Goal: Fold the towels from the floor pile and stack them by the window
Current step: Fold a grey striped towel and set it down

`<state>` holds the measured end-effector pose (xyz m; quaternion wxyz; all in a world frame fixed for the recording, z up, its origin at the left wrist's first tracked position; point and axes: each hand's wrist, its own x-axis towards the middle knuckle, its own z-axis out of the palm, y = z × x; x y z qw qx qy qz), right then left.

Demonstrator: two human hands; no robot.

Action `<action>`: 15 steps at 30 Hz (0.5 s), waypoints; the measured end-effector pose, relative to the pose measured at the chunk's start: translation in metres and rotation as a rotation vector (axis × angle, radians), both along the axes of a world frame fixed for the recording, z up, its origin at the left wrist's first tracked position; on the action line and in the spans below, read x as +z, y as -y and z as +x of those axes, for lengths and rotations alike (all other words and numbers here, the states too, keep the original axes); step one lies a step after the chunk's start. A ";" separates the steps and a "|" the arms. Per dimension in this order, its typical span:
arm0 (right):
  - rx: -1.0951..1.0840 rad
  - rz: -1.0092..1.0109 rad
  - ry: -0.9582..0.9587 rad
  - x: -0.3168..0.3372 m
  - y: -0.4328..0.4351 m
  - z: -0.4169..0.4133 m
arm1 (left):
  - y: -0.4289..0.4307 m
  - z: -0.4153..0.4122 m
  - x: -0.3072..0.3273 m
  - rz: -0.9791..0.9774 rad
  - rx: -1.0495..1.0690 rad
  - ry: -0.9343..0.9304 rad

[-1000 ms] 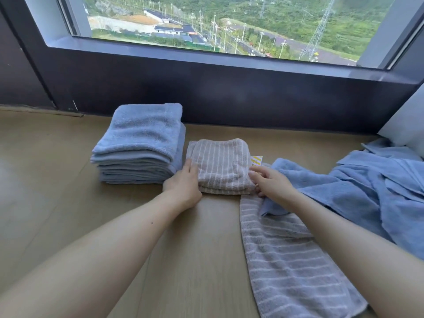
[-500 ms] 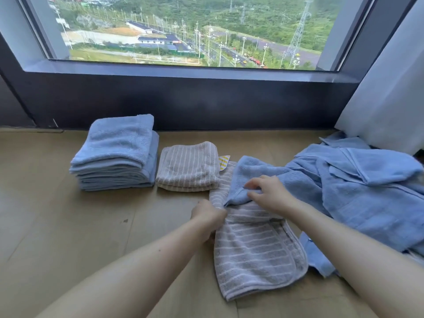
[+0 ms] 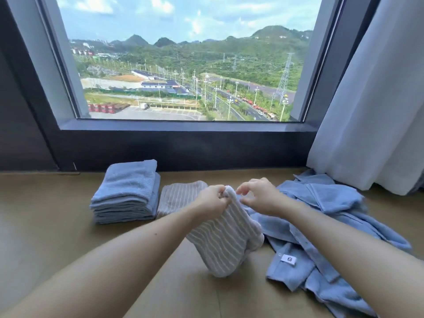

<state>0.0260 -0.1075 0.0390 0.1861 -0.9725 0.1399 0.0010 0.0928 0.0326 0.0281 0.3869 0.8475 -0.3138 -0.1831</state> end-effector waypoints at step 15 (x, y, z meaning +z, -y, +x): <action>0.217 0.160 0.143 0.172 -0.087 -0.047 | -0.114 -0.038 0.170 -0.027 -0.069 0.122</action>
